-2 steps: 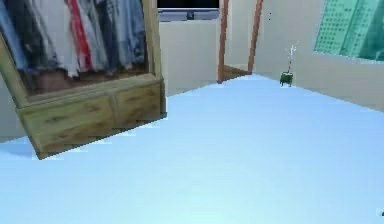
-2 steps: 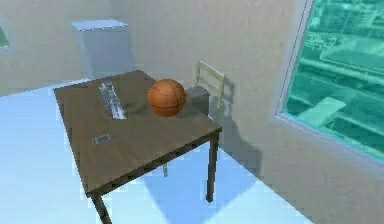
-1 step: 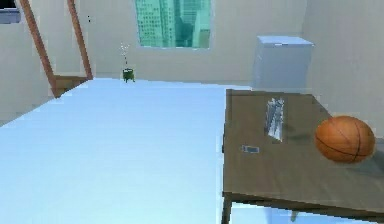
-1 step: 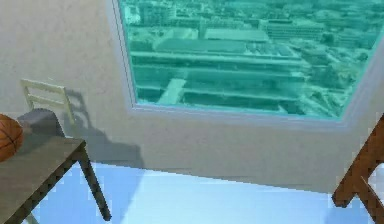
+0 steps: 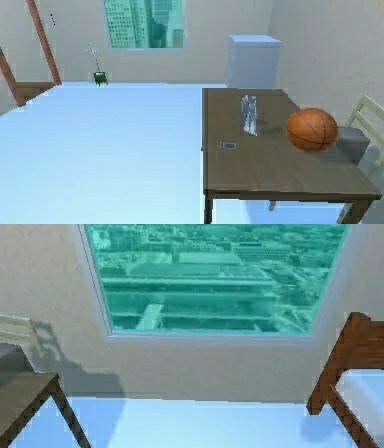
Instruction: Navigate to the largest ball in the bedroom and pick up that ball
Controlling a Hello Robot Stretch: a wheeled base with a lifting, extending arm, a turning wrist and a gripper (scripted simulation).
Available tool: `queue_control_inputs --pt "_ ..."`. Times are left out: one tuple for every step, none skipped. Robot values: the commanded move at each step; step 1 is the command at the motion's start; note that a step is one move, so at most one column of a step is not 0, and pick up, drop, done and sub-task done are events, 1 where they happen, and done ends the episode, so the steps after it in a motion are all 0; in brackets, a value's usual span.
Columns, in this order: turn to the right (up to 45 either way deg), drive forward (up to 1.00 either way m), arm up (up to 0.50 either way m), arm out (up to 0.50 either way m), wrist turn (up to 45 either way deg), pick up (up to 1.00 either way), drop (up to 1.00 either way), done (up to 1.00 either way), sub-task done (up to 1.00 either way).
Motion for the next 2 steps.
queue_control_inputs --pt "0.0 0.4 0.0 0.0 0.0 0.0 0.0 0.0 0.0" --pt "-36.0 0.0 0.0 0.0 0.0 0.0 0.0 0.0 0.0"
